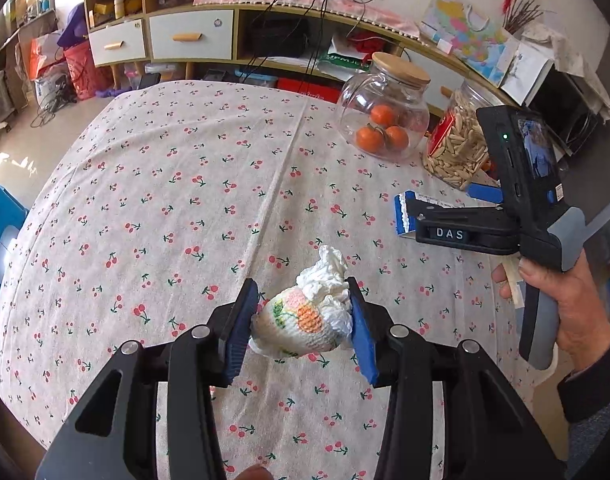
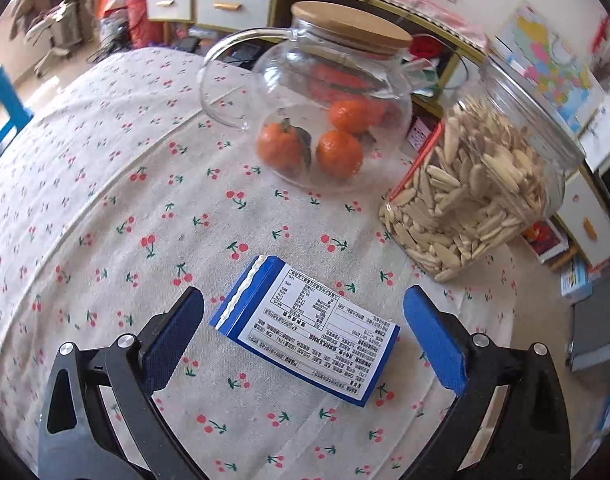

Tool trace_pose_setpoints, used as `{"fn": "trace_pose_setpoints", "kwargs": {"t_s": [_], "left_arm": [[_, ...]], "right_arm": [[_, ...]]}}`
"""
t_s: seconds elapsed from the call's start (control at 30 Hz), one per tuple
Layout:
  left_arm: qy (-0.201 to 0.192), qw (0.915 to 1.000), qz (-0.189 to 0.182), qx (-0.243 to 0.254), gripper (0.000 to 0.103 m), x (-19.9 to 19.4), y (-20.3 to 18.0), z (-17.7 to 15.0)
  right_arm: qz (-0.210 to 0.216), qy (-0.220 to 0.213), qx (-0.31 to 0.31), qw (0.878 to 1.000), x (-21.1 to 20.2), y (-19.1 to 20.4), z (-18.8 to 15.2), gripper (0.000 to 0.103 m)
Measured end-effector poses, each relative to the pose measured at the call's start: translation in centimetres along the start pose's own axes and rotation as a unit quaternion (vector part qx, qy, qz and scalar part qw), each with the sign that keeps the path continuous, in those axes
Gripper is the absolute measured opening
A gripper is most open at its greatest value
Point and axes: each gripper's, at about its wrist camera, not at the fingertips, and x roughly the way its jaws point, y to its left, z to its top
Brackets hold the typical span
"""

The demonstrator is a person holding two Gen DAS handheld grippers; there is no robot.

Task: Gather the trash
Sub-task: 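Grasp the small white-and-blue card box with the right tool while the left tool holds the tissue, then carry the card box to the bin and open the right tool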

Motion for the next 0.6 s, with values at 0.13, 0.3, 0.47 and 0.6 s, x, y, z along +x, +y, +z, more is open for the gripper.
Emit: {"fn": "trace_pose_setpoints", "kwargs": {"t_s": [0.13, 0.3, 0.47, 0.6], "left_arm": [[0.004, 1.0, 0.001, 0.002, 0.044, 0.3, -0.1, -0.1], [0.013, 0.9999, 0.005, 0.007, 0.045, 1.1, -0.6, 0.0], [0.014, 0.9997, 0.007, 0.018, 0.045, 1.2, -1.3, -0.1], [0.016, 0.9997, 0.007, 0.019, 0.045, 1.3, -1.5, -0.2]], "right_arm": [[0.043, 0.033, -0.075, 0.996, 0.8, -0.2, 0.0, 0.096], [0.074, 0.055, -0.096, 0.991, 3.6, -0.5, -0.4, 0.096], [0.103, 0.043, -0.025, 0.993, 4.4, -1.9, -1.3, 0.083], [0.089, 0.019, 0.022, 0.996, 2.7, -2.2, -2.9, 0.057]]}}
